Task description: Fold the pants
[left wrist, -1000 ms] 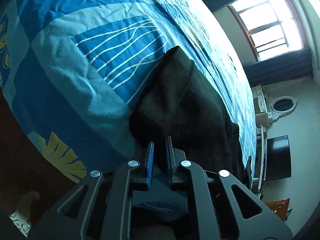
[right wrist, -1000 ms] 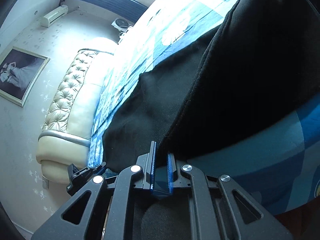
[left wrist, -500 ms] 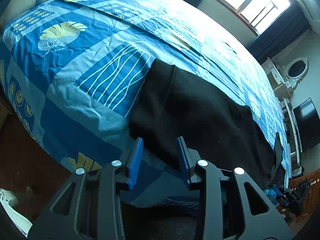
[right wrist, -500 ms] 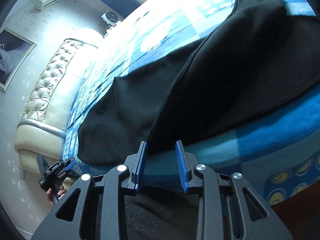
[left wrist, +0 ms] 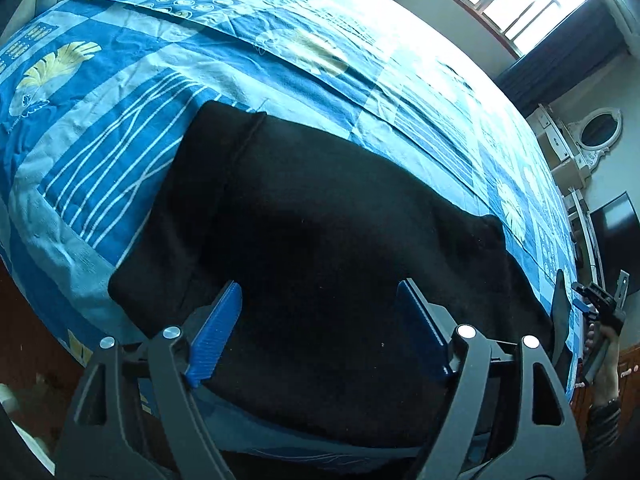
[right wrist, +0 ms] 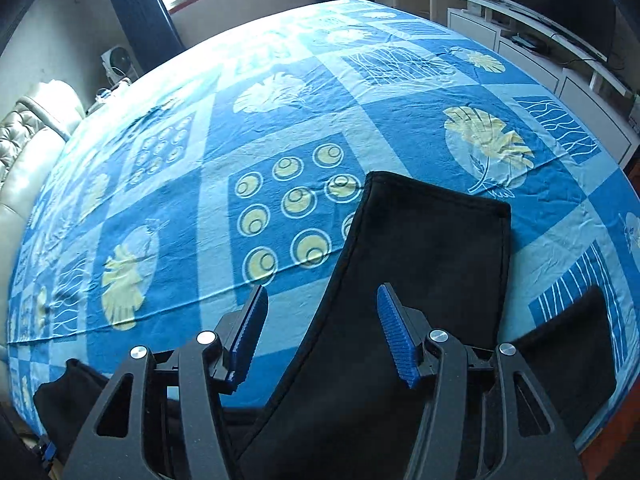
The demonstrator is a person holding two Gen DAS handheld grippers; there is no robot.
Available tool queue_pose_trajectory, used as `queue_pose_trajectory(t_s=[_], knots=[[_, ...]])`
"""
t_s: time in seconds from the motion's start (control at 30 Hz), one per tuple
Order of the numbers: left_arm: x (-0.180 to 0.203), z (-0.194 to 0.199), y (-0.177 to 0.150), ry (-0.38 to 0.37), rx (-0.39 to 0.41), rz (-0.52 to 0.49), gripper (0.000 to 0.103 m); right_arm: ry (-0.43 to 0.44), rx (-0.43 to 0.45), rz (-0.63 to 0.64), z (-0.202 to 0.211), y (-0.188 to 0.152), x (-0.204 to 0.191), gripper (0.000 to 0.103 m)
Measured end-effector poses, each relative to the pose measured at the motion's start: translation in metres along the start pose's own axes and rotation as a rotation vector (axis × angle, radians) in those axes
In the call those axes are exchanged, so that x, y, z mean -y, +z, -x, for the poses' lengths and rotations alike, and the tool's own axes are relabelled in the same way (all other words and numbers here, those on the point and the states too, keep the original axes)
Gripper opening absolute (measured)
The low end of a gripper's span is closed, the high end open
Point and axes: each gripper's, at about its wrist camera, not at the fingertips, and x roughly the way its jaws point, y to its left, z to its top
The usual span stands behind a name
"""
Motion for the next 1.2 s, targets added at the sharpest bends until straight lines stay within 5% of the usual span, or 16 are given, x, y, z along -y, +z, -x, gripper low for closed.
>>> queue_pose_trajectory(t_s=[0.23,0.27,0.3,0.33,0.4,0.43,0.67,0.83,1.0,1.2], knots=[[0.006,-0.005,-0.004,0.024,0.005,-0.037,0.089,-0.180,-0.081,0.037,-0.059,0.015,0.002,0.064],[0.006,-0.005,-0.004,0.024,0.005,-0.030,0.090,-0.174,-0.070,0.025,-0.060,0.014,0.006,0.062],[0.005,-0.006,-0.004,0.022,0.004,-0.023,0.091,-0.179,-0.057,0.016,-0.057,0.014,0.008,0.049],[0.005,-0.006,-0.004,0.023,0.003,-0.019,0.091,-0.159,-0.045,0.017,-0.053,0.013,0.010,0.043],[0.006,-0.007,-0.003,0.029,0.002,-0.016,0.091,-0.092,-0.023,-0.008,-0.042,0.011,0.019,0.014],[0.007,-0.007,-0.004,0.033,0.003,-0.018,0.091,-0.052,-0.003,-0.034,-0.034,0.009,0.026,0.012],[0.011,-0.008,-0.006,0.059,0.007,-0.043,0.092,0.244,0.194,-0.260,0.057,-0.028,0.116,0.010],[0.011,-0.008,-0.006,0.064,0.009,-0.033,0.092,0.253,0.288,-0.374,0.103,-0.087,0.189,0.010],[0.013,-0.008,-0.007,0.077,0.015,-0.038,0.092,0.225,0.226,-0.467,0.087,-0.138,0.236,0.010],[0.018,-0.009,-0.010,0.109,0.018,-0.069,0.092,0.363,0.168,-0.631,0.051,-0.159,0.263,0.014]])
